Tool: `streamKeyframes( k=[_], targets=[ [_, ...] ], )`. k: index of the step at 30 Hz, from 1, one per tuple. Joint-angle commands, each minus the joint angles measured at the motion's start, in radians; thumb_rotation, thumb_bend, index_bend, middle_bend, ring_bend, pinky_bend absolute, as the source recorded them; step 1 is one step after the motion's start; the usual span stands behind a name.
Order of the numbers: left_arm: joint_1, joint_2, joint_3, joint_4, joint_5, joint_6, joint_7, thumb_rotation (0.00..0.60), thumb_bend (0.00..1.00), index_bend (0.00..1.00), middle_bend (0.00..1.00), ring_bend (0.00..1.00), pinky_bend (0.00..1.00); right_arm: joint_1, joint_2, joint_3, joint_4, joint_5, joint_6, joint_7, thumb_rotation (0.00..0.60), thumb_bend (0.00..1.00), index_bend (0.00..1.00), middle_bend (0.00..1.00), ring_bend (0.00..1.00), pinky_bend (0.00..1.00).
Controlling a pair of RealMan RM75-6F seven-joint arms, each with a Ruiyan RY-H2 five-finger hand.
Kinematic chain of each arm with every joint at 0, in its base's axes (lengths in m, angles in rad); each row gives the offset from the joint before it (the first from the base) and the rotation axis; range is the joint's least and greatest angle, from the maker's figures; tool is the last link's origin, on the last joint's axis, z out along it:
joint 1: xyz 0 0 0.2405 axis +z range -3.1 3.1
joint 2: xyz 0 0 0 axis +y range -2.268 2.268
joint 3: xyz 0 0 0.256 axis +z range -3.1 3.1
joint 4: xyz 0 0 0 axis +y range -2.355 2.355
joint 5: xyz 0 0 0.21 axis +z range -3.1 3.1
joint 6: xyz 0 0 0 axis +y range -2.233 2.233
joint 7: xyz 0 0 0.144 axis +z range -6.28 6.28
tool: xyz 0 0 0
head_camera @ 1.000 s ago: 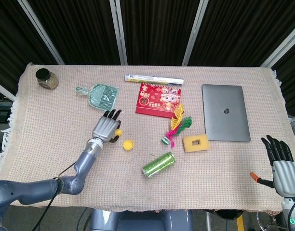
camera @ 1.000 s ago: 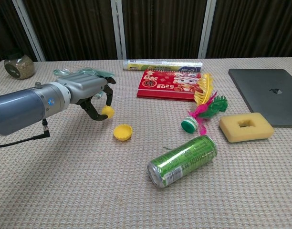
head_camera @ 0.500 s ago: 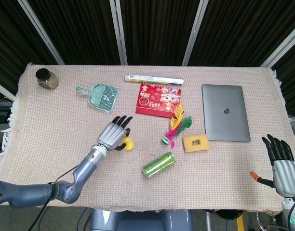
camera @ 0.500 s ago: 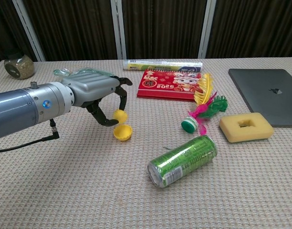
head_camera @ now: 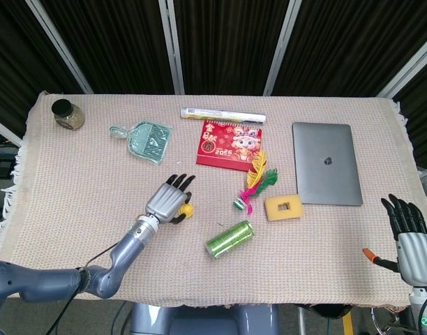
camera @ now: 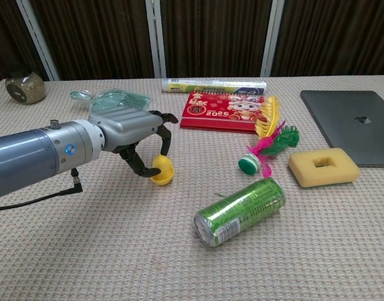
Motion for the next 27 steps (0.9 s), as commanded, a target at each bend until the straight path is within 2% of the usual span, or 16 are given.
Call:
streamKeyframes(
  k=[1, 7, 10, 15, 19, 22, 27],
  targets=[
    [-0.003, -0.015, -0.001, 0.016, -0.013, -0.003, 0.003, 0.543, 0.36, 0.45, 0.0, 0.0, 0.1, -0.001, -0.001, 0.0, 0.001, -0.002, 0.004, 0.0, 0.6, 0.0, 0.04, 0.0, 0.0, 0.0],
    [-0.008, -0.023, 0.004, 0.032, -0.031, -0.017, 0.012, 0.539, 0.22, 0.23, 0.0, 0.0, 0.06, -0.002, -0.001, 0.002, 0.002, 0.001, 0.004, 0.001, 0.6, 0.0, 0.04, 0.0, 0.0, 0.0],
    [-0.012, -0.011, 0.004, 0.022, -0.044, -0.029, 0.016, 0.514, 0.19, 0.13, 0.0, 0.0, 0.04, -0.003, -0.002, 0.003, 0.003, 0.0, 0.007, 0.001, 0.6, 0.0, 0.04, 0.0, 0.0, 0.0],
    [-0.003, 0.028, -0.006, -0.029, -0.042, -0.004, 0.004, 0.502, 0.18, 0.09, 0.0, 0.0, 0.03, -0.003, -0.003, 0.003, 0.005, 0.001, 0.006, -0.001, 0.6, 0.0, 0.04, 0.0, 0.0, 0.0],
    [0.059, 0.105, -0.016, -0.149, -0.012, 0.1, -0.048, 0.497, 0.18, 0.09, 0.0, 0.0, 0.03, -0.001, -0.001, 0.001, 0.01, 0.005, -0.004, -0.003, 0.6, 0.0, 0.04, 0.0, 0.0, 0.0],
    [0.14, 0.192, 0.017, -0.261, 0.042, 0.212, -0.079, 0.492, 0.17, 0.09, 0.0, 0.0, 0.03, 0.003, 0.003, -0.003, 0.009, 0.014, -0.024, -0.015, 0.6, 0.0, 0.04, 0.0, 0.0, 0.0],
    [0.294, 0.349, 0.15, -0.384, 0.173, 0.384, -0.102, 0.473, 0.16, 0.05, 0.0, 0.0, 0.01, 0.009, 0.016, -0.008, -0.009, 0.035, -0.057, -0.044, 0.6, 0.0, 0.02, 0.0, 0.0, 0.0]
  ],
)
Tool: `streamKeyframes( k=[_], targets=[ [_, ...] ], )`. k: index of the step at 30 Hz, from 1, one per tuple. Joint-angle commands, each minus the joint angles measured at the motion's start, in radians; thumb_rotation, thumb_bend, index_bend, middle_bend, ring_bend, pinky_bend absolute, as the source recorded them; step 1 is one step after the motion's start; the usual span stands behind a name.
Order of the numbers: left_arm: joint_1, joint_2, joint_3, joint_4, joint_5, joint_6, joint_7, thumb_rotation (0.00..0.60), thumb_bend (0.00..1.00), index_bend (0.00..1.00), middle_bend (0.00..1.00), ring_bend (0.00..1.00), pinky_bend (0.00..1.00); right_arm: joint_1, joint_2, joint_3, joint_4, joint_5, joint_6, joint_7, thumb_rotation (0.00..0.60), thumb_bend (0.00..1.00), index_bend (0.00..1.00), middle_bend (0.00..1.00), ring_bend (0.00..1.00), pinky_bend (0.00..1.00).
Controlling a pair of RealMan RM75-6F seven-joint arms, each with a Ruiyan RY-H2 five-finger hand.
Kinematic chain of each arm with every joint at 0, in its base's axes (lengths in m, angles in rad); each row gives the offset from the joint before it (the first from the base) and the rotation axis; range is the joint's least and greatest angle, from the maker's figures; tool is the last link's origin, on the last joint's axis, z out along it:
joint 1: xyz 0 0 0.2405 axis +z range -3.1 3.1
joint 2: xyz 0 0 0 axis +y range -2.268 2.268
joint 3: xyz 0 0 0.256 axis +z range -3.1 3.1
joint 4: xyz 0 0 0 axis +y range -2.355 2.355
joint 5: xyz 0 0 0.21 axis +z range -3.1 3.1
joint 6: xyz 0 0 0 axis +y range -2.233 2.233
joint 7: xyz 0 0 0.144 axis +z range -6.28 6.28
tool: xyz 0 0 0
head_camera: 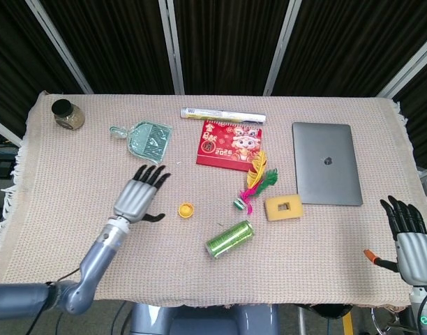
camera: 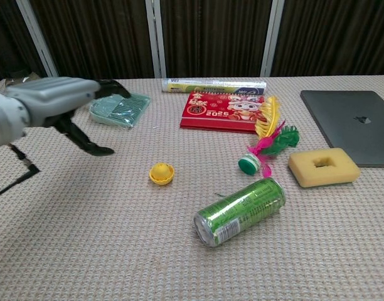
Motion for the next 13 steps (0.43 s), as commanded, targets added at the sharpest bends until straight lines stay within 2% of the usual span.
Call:
streamKeyframes(
  k=[1, 3, 7, 13],
  targets=[
    [0.157, 0.149, 0.131, -0.116, 0.138, 0.166, -0.045, 0.465, 0.16, 0.03, 0.0, 0.0, 0.01, 0.004, 0.01, -0.005, -0.013, 0.012, -0.02, -0.025, 0.6, 0.0, 0.01, 0.0, 0.0, 0.0],
    [0.213, 0.19, 0.175, -0.129, 0.195, 0.225, -0.074, 0.451, 0.15, 0.0, 0.0, 0.0, 0.0, 0.005, 0.016, -0.006, -0.024, 0.02, -0.03, -0.044, 0.6, 0.0, 0.0, 0.0, 0.0, 0.0],
    [0.324, 0.245, 0.247, -0.113, 0.338, 0.354, -0.157, 0.434, 0.14, 0.0, 0.0, 0.0, 0.0, 0.005, 0.022, -0.004, -0.046, 0.032, -0.034, -0.073, 0.6, 0.0, 0.0, 0.0, 0.0, 0.0],
    [0.432, 0.282, 0.285, -0.069, 0.423, 0.444, -0.266, 0.434, 0.14, 0.0, 0.0, 0.0, 0.0, 0.007, 0.016, -0.002, -0.052, 0.041, -0.037, -0.101, 0.6, 0.0, 0.0, 0.0, 0.0, 0.0]
  ],
)
